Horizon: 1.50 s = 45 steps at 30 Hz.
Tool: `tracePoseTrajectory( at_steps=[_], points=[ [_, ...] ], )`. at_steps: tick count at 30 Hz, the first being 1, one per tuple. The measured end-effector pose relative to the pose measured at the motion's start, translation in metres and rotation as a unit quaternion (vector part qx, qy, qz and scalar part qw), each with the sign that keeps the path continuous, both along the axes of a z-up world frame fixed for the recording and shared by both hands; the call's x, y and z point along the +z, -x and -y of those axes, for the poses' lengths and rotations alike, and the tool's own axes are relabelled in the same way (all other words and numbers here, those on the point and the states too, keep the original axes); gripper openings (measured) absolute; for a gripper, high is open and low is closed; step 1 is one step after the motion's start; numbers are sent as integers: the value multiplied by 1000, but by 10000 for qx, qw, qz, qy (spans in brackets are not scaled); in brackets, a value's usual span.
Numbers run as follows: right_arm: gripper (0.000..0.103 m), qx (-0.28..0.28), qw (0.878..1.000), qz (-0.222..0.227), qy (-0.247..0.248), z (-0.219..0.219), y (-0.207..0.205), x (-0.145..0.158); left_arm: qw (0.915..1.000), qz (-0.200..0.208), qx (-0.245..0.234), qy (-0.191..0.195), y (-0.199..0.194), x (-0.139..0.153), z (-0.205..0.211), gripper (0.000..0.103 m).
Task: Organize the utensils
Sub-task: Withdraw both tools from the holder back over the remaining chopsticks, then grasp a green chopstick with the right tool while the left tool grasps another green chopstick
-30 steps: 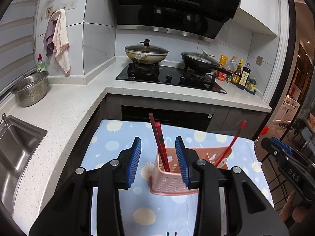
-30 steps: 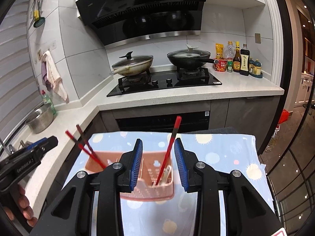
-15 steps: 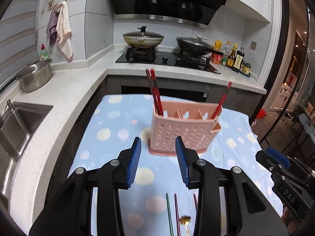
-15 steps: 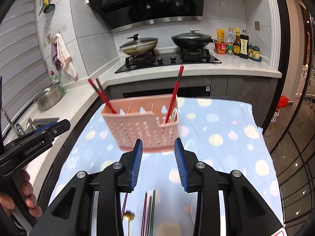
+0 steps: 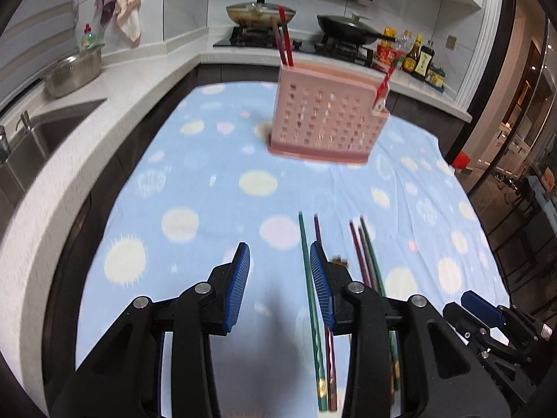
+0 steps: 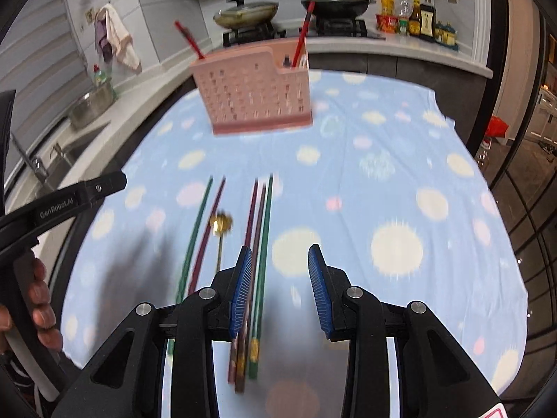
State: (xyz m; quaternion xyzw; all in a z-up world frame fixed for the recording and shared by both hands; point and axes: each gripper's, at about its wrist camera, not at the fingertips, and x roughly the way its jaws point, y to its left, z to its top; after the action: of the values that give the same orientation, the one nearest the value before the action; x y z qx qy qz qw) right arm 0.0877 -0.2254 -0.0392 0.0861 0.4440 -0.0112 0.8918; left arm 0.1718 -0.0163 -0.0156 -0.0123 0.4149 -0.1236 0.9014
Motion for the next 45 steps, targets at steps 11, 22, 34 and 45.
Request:
tracePoseTrajectory(
  at_steps=[11,22,34,45],
  points=[
    [33,268,9983,-515,2,-19,35,-45,9983,-535,-133,-179,51,-53,0,34],
    [22,315,9975,-623,-58,-22,31,-54,9967,-739,-278,-201,74,-70,4,34],
    [11,267,9975,-659,-48,-21,27,-62,9953,-821,-471,-205,78,-77,15,34],
    [7,224,9975,-663,-81,-18,28,-62,9942,-890,-546,-249,77,-84,19,34]
  ],
)
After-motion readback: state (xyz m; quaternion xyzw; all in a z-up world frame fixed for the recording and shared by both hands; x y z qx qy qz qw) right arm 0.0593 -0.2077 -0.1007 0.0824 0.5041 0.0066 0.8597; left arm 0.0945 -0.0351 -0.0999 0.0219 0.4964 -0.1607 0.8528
